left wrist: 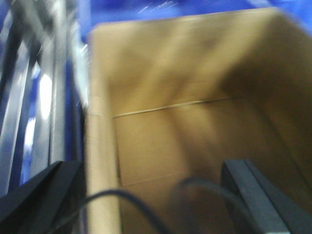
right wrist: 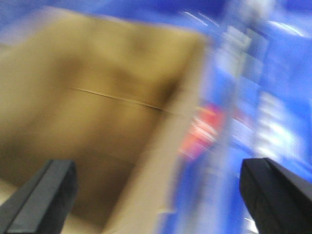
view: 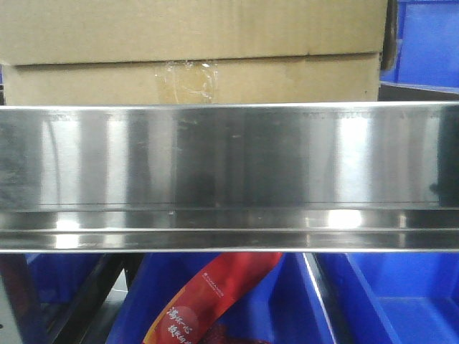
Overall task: Grab carton from right shelf to conveyor
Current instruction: 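Lift the carton with both grippers and pull it off the shelf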
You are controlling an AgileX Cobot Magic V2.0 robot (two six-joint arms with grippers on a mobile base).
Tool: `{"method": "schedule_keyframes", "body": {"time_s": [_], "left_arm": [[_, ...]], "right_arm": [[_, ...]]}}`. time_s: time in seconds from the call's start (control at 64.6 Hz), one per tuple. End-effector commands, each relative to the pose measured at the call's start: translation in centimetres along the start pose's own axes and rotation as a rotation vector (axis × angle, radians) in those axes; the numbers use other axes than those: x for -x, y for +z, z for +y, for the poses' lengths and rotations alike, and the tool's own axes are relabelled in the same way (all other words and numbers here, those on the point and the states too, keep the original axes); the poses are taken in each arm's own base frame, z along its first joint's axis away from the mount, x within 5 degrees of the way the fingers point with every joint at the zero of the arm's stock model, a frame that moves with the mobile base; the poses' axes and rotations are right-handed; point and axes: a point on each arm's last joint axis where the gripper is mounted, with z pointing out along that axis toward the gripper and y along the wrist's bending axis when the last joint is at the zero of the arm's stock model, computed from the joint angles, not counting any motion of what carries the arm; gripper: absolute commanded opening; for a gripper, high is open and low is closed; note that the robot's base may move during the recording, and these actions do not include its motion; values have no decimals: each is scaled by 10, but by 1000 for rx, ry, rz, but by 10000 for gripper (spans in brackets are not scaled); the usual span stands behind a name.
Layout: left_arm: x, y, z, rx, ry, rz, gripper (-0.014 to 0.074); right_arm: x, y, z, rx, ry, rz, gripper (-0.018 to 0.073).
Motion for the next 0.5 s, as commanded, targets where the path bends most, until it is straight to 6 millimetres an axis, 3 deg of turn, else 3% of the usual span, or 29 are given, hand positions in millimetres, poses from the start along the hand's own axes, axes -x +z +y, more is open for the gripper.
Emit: {"method": "schedule_keyframes", "body": {"time_s": [0.0,0.279,0.48], "left_arm": [[5,9,3,2,-25,1,466],[1,51,2,40,-4,78,466],[-2,73,11,71,-17,117,466]], "right_arm": [[11,14,4,-23,21,0,559],[14,80,4,-35,42,100,559],[10,112,4,-40,41,145,559]]}}
